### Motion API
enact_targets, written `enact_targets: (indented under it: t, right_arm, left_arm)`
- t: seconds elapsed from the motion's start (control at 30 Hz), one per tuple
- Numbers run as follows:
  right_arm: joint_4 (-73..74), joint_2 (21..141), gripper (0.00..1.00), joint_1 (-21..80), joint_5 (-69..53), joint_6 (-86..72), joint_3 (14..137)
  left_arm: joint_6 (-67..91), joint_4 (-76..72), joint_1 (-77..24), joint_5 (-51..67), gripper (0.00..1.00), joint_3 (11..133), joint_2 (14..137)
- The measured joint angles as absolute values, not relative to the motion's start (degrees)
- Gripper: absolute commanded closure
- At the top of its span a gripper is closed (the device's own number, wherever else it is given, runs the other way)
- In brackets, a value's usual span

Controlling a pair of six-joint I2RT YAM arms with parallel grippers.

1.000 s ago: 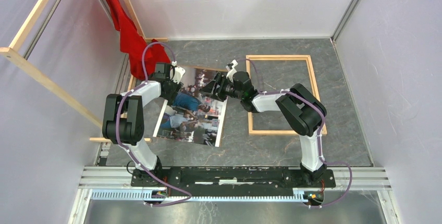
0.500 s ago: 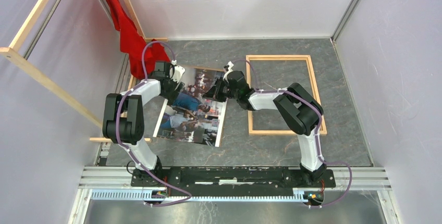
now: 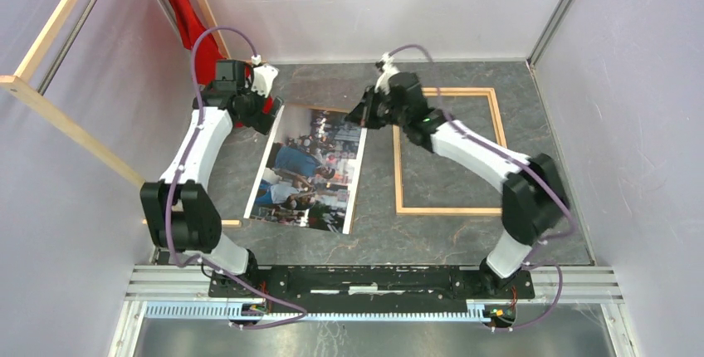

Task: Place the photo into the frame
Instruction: Pick up the photo frame item at the center of the board, then move the photo frame to the center of the board.

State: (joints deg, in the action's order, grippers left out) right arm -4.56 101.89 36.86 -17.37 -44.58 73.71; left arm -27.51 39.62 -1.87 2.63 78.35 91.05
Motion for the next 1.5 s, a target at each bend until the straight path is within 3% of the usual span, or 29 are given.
enact_targets:
  t: [0.43,0.63,1.03,1.3,1.5]
  right_arm:
    - [31.83,68.03,1.0,25.17,5.69,-21.76,81.91]
    - [44.25,64.31,1.0,21.21,16.14,-20.69,88.14]
    - [52.4,60.9,1.0,20.86,27.09,-20.64,94.04]
    - [54.96,60.8,1.0,20.86,29.15,-20.08,94.06]
    - [54.98,59.51,1.0,20.86,28.23,-20.05,90.76]
  left_arm:
    - [-26.79,44.36,-12.49,4.6,0.0,75.2,88.99]
    - [-21.91,44.03,-24.01,6.22,0.0,81.1,96.12]
    - [-7.46,38.65,-41.65,11.35,0.01,97.43,118.76]
    - [-2.7,36.84,-44.91,12.19,0.1,106.85,128.55]
    - [-1.08,36.49,-45.52,8.73,0.31,107.72,131.79]
